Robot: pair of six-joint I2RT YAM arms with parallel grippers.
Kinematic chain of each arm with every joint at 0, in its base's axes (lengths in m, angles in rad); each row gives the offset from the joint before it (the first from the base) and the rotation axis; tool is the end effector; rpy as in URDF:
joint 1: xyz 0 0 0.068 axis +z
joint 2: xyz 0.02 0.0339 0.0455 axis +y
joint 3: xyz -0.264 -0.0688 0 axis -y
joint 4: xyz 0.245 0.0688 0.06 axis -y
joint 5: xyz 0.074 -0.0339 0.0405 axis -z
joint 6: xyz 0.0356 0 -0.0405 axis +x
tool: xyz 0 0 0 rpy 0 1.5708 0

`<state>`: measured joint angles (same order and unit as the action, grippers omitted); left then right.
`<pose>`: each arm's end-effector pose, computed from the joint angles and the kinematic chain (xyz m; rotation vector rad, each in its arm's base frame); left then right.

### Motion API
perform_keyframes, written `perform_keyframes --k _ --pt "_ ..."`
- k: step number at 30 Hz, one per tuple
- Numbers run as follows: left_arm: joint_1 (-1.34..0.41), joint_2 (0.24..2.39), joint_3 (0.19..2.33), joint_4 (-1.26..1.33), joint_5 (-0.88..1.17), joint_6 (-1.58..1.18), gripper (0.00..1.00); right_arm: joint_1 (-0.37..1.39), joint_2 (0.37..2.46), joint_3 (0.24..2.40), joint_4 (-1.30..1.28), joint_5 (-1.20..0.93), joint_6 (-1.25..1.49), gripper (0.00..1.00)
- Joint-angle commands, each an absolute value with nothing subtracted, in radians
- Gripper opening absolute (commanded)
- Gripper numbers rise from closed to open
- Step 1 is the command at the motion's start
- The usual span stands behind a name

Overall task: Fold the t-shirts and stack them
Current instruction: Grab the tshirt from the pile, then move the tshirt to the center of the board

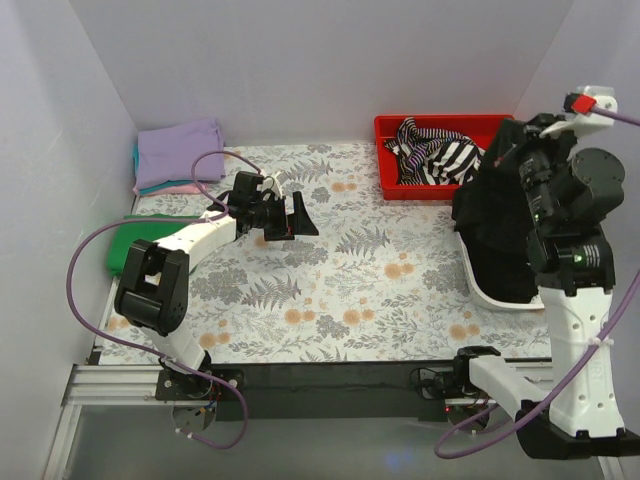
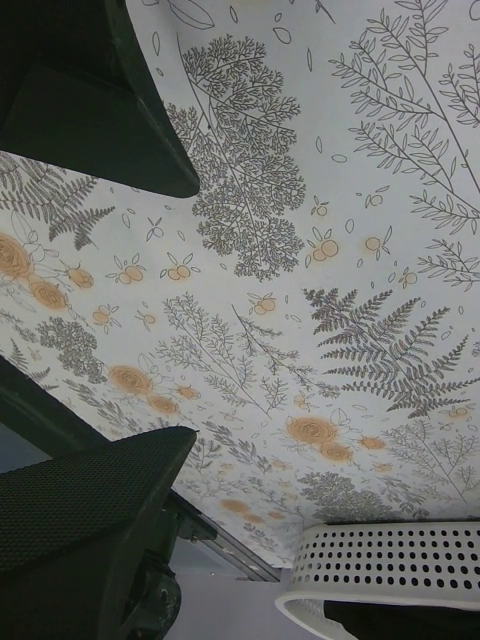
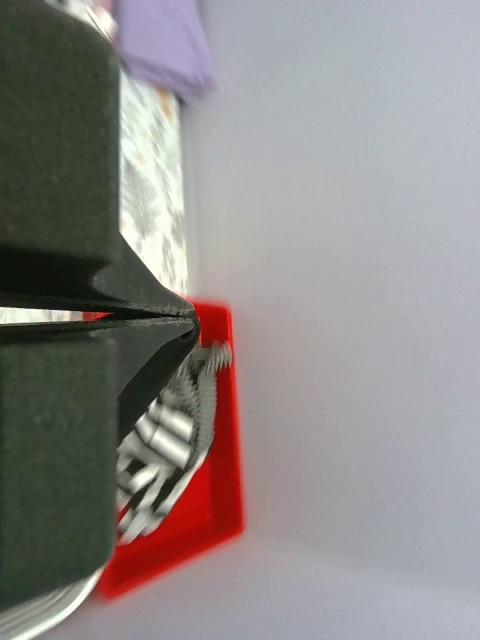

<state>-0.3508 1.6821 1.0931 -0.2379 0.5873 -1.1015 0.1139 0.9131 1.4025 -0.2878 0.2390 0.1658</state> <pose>0.3281 -0.1411 0.2134 -0.6846 2.5952 -1.2931 0.1530 0.0090 0.5123 0.2354 1.3551 0.0706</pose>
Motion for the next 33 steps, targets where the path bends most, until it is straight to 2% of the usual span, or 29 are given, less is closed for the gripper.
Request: perform_keyframes --k 1,3,7,13,17,19,21,22,23,24,25,26,27,30,33 --pt "-0.353 1.661 1.123 -0.23 0.584 -1.109 0.98 0.129 1.052 1.543 -0.347 -0.298 0.153 0.01" --pt "-0.353 1.649 1.121 -0.226 0.565 -1.118 0.98 0.168 1.101 1.607 -0.365 -0.435 0.155 0.01" --pt "-0.353 1.615 1.108 -0.225 0.508 -1.126 0.98 0.293 1.227 1.69 -0.419 -0.573 0.127 0.01" --pt "-0.35 1.526 1.072 -0.206 0.382 -1.154 0.98 0.566 1.345 1.761 -0.528 -0.529 0.043 0.01" --pt "-0.338 1.416 1.04 -0.187 0.194 -1.193 0.98 0.62 1.361 1.66 -0.515 -0.497 0.055 0.01" --pt "-0.331 1.361 1.019 -0.175 0.154 -1.193 0.98 0.638 1.399 1.622 -0.518 -0.57 0.049 0.01" --pt "-0.327 1.358 1.031 -0.193 0.104 -1.19 0.98 0.69 1.434 1.606 -0.52 -0.494 0.049 0.01" --pt "-0.327 1.361 1.037 -0.198 0.101 -1.184 0.98 0.695 1.44 1.585 -0.506 -0.474 0.058 0.05" --pt "-0.325 1.362 1.042 -0.218 0.092 -1.183 0.98 0.695 1.443 1.531 -0.485 -0.465 0.063 0.2" --pt "-0.325 1.358 1.04 -0.224 0.071 -1.187 0.98 0.693 1.456 1.511 -0.483 -0.39 0.066 0.44" --pt "-0.324 1.35 1.035 -0.222 0.069 -1.187 0.98 0.692 1.463 1.494 -0.486 -0.324 0.08 0.51" --pt "-0.324 1.333 1.034 -0.222 0.069 -1.184 0.98 0.686 1.469 1.459 -0.489 -0.261 0.095 0.54" --pt "-0.324 1.327 1.029 -0.222 0.066 -1.183 0.98 0.669 1.476 1.441 -0.488 -0.133 0.107 0.62" --pt "-0.322 1.327 1.022 -0.218 0.1 -1.174 0.98 0.606 1.486 1.375 -0.486 0.224 0.197 0.63" --pt "-0.322 1.351 1.017 -0.212 0.146 -1.183 0.98 0.504 1.506 1.33 -0.47 0.241 0.212 0.62"
